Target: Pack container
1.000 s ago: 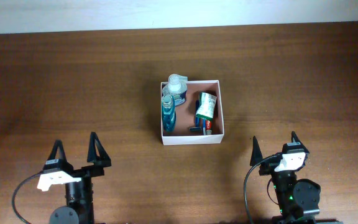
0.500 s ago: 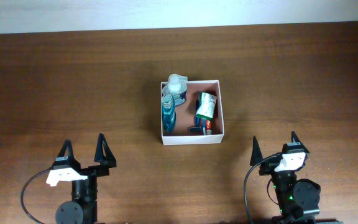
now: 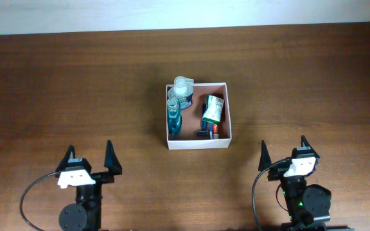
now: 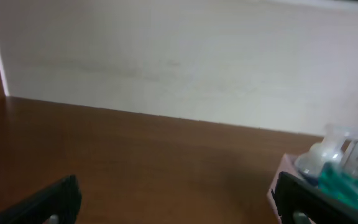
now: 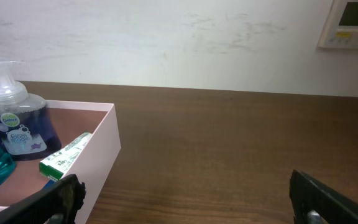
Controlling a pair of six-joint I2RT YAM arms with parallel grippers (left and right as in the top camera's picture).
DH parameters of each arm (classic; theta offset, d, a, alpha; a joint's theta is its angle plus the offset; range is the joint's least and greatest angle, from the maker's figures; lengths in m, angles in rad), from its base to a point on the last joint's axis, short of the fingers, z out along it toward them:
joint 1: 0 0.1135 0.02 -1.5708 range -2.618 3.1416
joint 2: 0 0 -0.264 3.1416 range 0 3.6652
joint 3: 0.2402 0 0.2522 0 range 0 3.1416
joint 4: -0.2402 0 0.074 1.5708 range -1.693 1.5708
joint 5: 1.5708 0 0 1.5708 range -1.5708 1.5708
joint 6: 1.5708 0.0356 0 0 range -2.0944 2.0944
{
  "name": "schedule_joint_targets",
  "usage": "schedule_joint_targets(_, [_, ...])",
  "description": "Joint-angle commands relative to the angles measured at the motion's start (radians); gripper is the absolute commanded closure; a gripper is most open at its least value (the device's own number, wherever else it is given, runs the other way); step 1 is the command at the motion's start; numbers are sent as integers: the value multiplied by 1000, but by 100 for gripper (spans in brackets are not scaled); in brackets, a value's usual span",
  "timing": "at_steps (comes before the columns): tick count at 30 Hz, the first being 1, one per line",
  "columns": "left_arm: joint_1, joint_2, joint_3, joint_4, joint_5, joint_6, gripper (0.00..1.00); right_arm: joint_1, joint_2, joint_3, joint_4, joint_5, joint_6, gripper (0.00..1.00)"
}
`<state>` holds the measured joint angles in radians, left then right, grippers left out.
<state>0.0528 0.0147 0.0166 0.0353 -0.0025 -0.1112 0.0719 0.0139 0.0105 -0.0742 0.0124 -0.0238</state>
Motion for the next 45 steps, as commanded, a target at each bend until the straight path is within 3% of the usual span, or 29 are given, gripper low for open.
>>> schedule_joint_targets(1, [2, -10, -7, -21, 14, 83, 1, 6, -11, -5, -7, -1, 1, 2])
schedule_joint_targets(17, [2, -10, -7, -118, 6, 90, 1, 6, -11, -5, -7, -1, 2, 2])
schedule_joint_targets(45, [2, -9, -7, -118, 6, 90, 1, 6, -11, -5, -7, -1, 2, 2])
